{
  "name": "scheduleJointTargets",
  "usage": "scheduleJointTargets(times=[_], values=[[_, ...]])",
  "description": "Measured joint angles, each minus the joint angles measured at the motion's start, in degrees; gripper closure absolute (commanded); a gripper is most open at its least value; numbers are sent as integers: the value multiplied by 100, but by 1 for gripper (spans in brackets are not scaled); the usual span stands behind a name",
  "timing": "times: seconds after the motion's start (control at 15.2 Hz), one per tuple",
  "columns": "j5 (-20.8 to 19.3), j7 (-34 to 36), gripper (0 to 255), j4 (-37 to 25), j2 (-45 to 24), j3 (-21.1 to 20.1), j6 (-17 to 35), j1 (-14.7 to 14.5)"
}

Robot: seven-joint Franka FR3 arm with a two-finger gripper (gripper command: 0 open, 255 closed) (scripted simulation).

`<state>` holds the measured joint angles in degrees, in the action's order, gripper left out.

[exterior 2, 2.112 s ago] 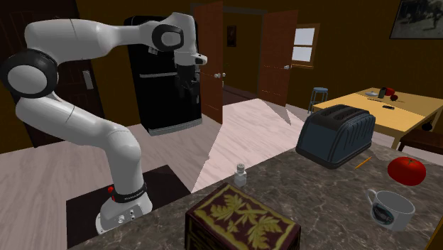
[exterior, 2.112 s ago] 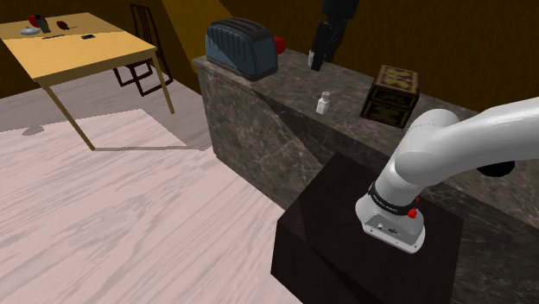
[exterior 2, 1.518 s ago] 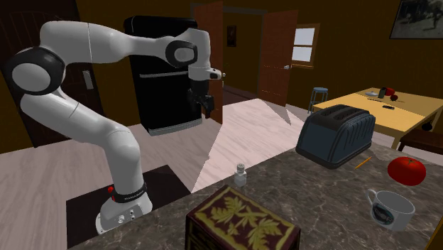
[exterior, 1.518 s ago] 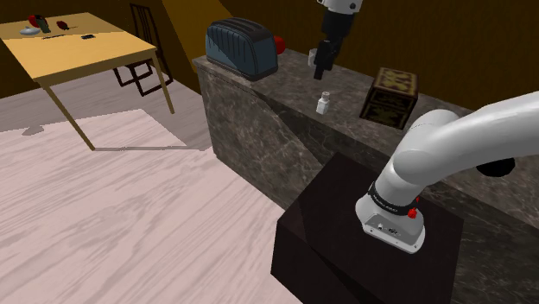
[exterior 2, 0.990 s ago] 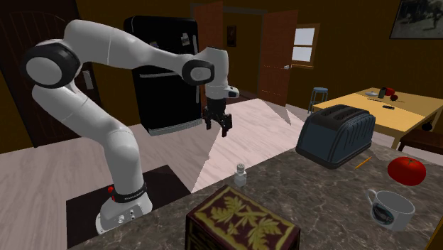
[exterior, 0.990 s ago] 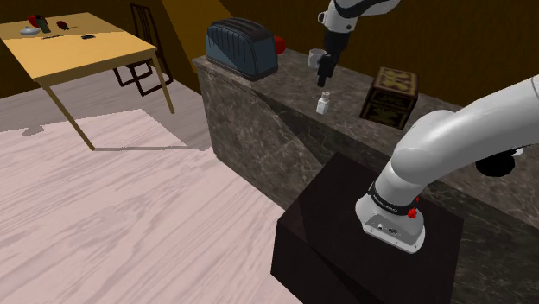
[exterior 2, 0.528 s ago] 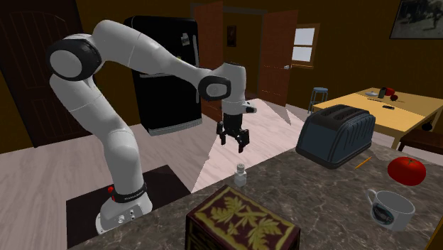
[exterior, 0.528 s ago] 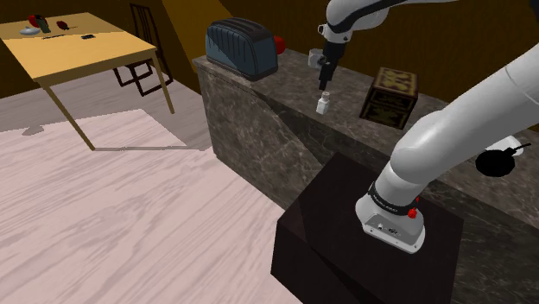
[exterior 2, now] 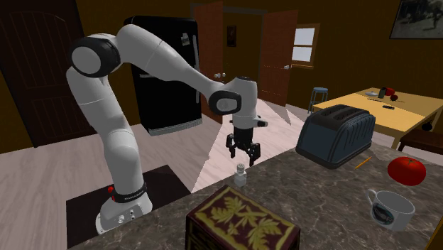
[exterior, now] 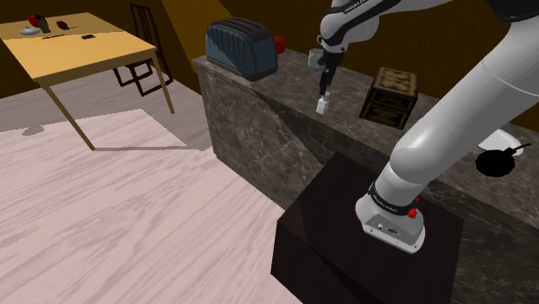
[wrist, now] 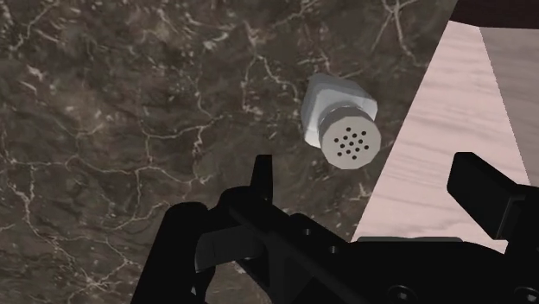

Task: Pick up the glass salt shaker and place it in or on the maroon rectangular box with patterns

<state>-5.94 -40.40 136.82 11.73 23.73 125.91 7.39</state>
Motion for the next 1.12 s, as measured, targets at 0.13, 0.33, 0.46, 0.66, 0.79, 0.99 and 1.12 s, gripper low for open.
scheduleJointTargets(times=[0.13, 0.33, 0.46, 0.66, 0.79, 0.99, 1.12], values=[[45, -55, 0, 53, -135, 36, 182, -3], [79, -86, 0, 135, -239, 56, 364, -9], [82, -79, 0, 155, -246, 52, 392, -13], [84, -78, 0, 160, -250, 52, 401, -14], [84, -78, 255, 160, -250, 52, 401, -14], [84, -78, 255, 159, -249, 52, 401, -14], [84, -78, 255, 159, -249, 52, 401, -14]])
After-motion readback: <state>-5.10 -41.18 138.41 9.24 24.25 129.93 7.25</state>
